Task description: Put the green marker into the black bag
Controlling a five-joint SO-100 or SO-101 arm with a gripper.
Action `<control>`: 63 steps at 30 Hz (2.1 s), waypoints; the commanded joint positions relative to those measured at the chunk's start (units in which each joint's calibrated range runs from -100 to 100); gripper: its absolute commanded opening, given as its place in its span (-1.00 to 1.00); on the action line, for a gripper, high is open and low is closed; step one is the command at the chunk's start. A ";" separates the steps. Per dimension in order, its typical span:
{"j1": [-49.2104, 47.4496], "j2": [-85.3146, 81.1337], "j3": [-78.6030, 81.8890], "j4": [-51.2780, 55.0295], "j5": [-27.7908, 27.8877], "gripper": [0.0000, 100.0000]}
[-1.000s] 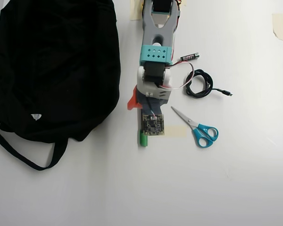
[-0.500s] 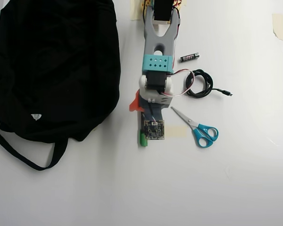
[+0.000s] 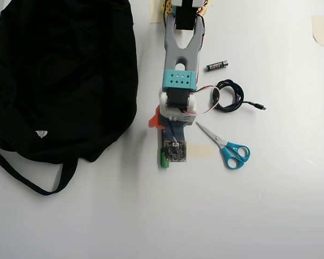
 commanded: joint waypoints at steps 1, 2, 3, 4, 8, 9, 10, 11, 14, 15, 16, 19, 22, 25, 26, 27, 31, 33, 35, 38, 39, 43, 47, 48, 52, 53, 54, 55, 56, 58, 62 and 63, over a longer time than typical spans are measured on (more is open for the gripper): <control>0.20 0.77 -3.74 -0.23 -0.77 -0.36; 0.20 1.27 -4.37 -0.23 -0.77 -0.36; 0.12 1.68 -5.00 -0.32 -0.82 -0.36; 0.12 2.18 -5.63 -0.32 -0.82 -0.36; 0.27 4.01 -6.17 -0.49 -0.82 -0.36; 0.27 4.26 -6.17 -0.49 -0.82 -0.36; 0.27 4.34 -6.17 -0.49 -0.82 -0.36; 0.27 4.42 -6.17 -0.49 -0.82 -0.36; 0.27 4.67 -6.17 -0.49 -0.82 -0.36; 0.27 4.75 -6.17 -0.49 -0.82 -0.36; 0.27 4.92 -6.17 -0.49 -0.82 -0.38; 0.27 4.92 -6.17 -0.49 -0.82 -0.47; 0.35 5.00 -5.99 -0.49 -0.82 -0.53; 0.35 5.42 -5.99 -0.49 -0.82 -0.54; 0.35 5.58 -5.99 -0.49 -0.82 -0.55; 0.35 5.75 -5.99 -0.49 -0.82 -0.56; 0.35 5.92 -6.08 -0.49 -0.82 -0.68; 0.35 5.92 -6.08 -0.49 -0.82 -0.74; 0.35 5.92 -6.08 -0.49 -0.82 -0.78; 0.35 5.92 -6.08 -0.49 -0.82 -0.79; 0.35 5.92 -6.08 -0.49 -0.82 -0.79; 0.35 5.92 -5.99 -0.49 -0.82 -0.85; 0.35 5.92 -5.99 -0.49 -0.82 -0.95; 0.27 5.92 -5.99 -0.49 -1.09 -0.96; 0.27 5.92 -6.08 -0.49 -1.45 -0.96; 0.20 5.92 -5.99 -0.49 -1.45 -0.96; 0.20 5.92 -5.99 -0.49 -1.45 -0.96; 0.20 5.92 -5.99 -0.49 -1.45 -0.96; 0.20 5.92 -6.08 -0.49 -1.51 -0.96; 0.12 5.83 -6.08 -0.49 -1.51 -0.96; -0.32 5.09 -6.08 0.03 -1.51 -0.96; -0.40 4.75 -6.08 0.20 -1.51 -0.96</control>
